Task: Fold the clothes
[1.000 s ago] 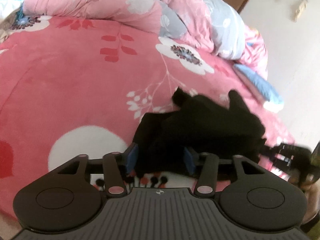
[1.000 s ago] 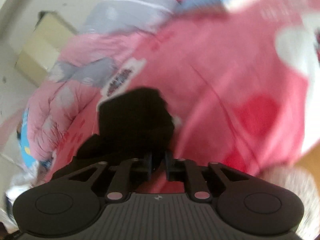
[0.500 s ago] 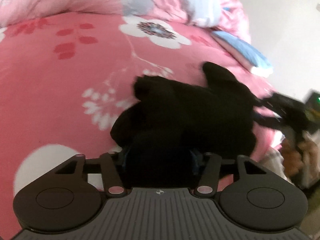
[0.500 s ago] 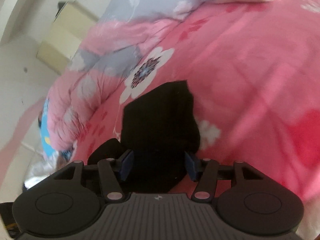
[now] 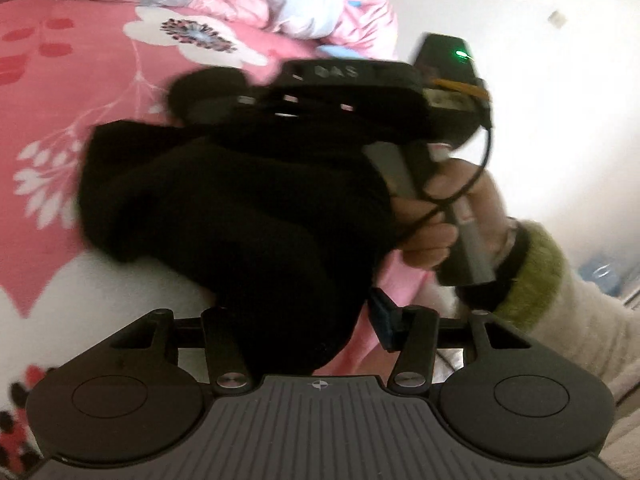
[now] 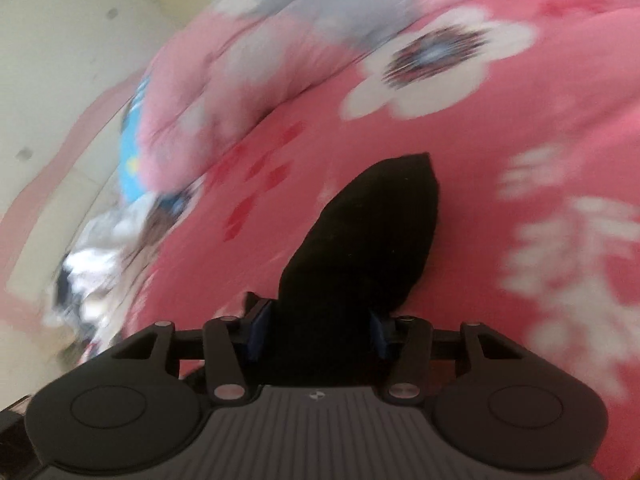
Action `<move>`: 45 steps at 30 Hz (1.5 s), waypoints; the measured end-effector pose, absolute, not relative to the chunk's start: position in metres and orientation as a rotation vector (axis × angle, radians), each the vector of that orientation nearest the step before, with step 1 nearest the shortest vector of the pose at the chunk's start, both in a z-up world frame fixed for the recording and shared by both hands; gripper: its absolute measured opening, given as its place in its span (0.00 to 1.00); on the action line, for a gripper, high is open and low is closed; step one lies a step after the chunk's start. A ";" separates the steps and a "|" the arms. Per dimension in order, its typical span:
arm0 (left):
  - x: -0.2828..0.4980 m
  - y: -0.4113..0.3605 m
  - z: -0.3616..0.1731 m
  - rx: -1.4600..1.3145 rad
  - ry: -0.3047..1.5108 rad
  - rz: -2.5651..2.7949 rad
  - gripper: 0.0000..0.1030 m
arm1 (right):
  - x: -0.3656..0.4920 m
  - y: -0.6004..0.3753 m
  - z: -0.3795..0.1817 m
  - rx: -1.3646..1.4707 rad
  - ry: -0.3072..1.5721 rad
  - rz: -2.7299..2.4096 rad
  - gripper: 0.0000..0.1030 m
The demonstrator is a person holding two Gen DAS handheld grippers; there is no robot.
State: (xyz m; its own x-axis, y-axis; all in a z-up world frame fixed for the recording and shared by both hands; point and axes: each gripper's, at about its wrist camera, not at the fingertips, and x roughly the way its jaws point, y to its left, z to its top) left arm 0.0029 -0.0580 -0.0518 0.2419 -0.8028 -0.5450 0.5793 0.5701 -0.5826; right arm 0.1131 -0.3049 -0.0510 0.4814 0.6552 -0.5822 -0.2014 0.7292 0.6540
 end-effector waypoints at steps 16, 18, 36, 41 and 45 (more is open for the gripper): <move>-0.001 -0.015 -0.043 -0.447 0.732 -0.767 0.58 | 0.174 -0.121 -0.006 0.218 0.954 1.258 0.43; -0.001 -0.020 -0.041 -0.436 0.715 -0.764 0.63 | 0.194 -0.150 0.003 0.320 0.922 1.091 0.44; -0.070 0.062 -0.009 -0.471 0.599 -0.590 0.82 | 0.049 -0.260 0.051 0.310 0.632 0.705 0.53; -0.069 0.092 -0.007 -0.495 0.554 -0.371 0.82 | 0.033 -0.194 0.040 0.113 0.639 0.725 0.53; -0.044 0.097 -0.010 -0.394 0.557 -0.169 0.82 | 0.001 -0.154 0.028 -0.092 0.594 0.728 0.51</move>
